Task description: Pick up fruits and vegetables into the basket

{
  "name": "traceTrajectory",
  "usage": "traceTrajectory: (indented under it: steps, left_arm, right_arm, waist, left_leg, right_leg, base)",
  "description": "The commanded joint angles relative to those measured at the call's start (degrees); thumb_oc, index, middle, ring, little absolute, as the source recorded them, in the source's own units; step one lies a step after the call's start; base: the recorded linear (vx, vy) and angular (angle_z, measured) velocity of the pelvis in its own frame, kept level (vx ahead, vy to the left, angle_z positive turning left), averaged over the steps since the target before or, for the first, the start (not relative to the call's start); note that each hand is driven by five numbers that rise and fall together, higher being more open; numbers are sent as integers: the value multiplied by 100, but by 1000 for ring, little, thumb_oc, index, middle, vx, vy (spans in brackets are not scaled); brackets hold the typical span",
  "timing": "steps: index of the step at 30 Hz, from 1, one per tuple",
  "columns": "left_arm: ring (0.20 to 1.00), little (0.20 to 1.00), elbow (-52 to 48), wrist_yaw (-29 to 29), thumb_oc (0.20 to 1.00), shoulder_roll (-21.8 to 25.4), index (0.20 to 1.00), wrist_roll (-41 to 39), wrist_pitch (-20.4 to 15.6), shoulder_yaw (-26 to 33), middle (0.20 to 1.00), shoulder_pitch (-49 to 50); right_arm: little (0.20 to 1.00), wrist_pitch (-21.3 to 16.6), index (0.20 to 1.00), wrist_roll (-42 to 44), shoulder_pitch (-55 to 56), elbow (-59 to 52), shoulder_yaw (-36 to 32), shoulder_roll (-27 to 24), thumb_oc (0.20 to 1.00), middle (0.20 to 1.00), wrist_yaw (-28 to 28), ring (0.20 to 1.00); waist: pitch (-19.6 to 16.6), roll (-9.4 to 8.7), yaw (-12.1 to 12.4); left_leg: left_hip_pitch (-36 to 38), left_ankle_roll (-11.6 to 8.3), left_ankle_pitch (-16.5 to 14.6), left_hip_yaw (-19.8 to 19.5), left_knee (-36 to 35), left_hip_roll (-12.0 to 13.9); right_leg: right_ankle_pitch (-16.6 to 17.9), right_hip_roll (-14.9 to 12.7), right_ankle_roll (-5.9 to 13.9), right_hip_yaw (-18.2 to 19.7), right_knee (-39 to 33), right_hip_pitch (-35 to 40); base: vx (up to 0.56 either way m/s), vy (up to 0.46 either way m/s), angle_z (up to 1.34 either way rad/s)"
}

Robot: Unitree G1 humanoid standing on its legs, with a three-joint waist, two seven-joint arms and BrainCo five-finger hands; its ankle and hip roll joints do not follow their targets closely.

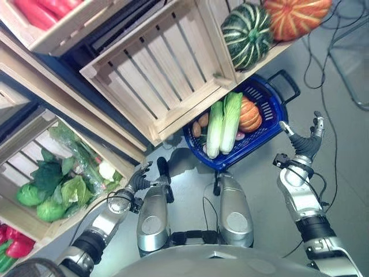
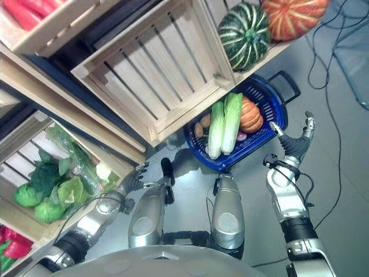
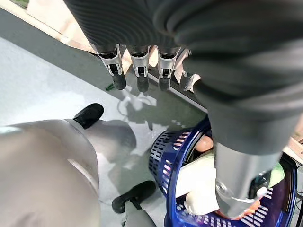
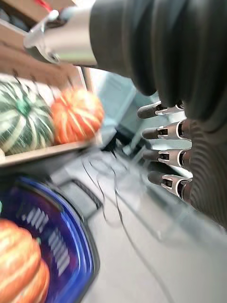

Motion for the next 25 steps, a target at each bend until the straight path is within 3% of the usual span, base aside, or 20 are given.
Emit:
traceTrajectory:
  steps: [1,6,11,14,18,20,23,25]
  left_arm:
    - [1000,1000,338,-427,1000,-118,1000,333,-238,97,1000,474]
    - [1000,1000,942,-765,1000,-326,1000,398,-156,167,1000,378]
    - [1000,1000,1948,-1144,1000,-670,1000,329,-20,272,1000,-11]
    - [1000,1000,2421,-1414,1000,-851,1000,31,36,367,1000,-161]
    - [1000,1000,3215,-1837,1000,-1161,1000,-479,-6,529,1000,-337]
    - [1000,1000,3431,-2042,1000,-1272,1000,-598,-19,593,1000,-391]
    - [1000,1000,3704,-2128,1000,-1433,1000,-724,120,675,1000,-445]
    - [1000,1000,3887,-2120,1000,-1500,1000,-611,230,724,1000,-456]
  right_arm:
    - [1000,175,1000,-432,210,-70,287,-235,1000,1000,974,1000]
    - [1000,630,1000,201,320,398,807,-90,1000,1000,2363,1000]
    - [1000,1529,1000,376,244,1769,1646,448,1000,1000,3881,1000]
    - [1000,1739,1000,234,115,2670,1900,689,1000,1000,4422,1000]
    - [1000,1666,1000,465,-80,4097,1982,1038,1000,1000,4839,1000]
    - [1000,1657,1000,543,-146,4503,1965,1156,1000,1000,5015,1000]
    - [1000,1954,1000,869,-170,5028,1831,1323,1000,1000,5549,1000]
    - [1000,1968,1000,999,-175,5204,1734,1371,1000,1000,5511,1000]
  waist:
    - [-856,-42,-30]
    - [-1244,-129,11]
    - [-1646,-197,152]
    - [-1762,-206,249]
    - [-1921,-169,361]
    - [-1977,-148,391]
    - [-2078,-113,414]
    - [-2137,-102,412]
  left_leg:
    - [212,117,-410,112,102,-79]
    - [510,117,-427,159,-49,-54]
    - [857,79,-360,114,-334,-71]
    - [991,89,-362,85,-384,-103]
    - [1157,127,-401,66,-420,-150]
    - [1232,129,-411,64,-449,-163]
    - [1322,146,-445,48,-467,-188]
    - [1387,162,-466,55,-479,-210]
  right_leg:
    - [-194,-45,318,-113,124,352]
    - [-154,-50,326,-158,-61,654]
    - [-77,-44,311,-344,-405,1115]
    - [-39,-54,290,-448,-553,1301]
    - [-38,-52,241,-547,-681,1525]
    - [-41,-46,226,-585,-734,1618]
    - [-64,-33,193,-618,-783,1725]
    - [-82,-18,183,-634,-803,1792]
  base:
    - [125,26,-8]
    - [78,13,-1]
    - [22,22,3]
    - [-27,27,10]
    - [12,34,7]
    - [18,41,7]
    - [17,41,12]
    - [13,16,2]
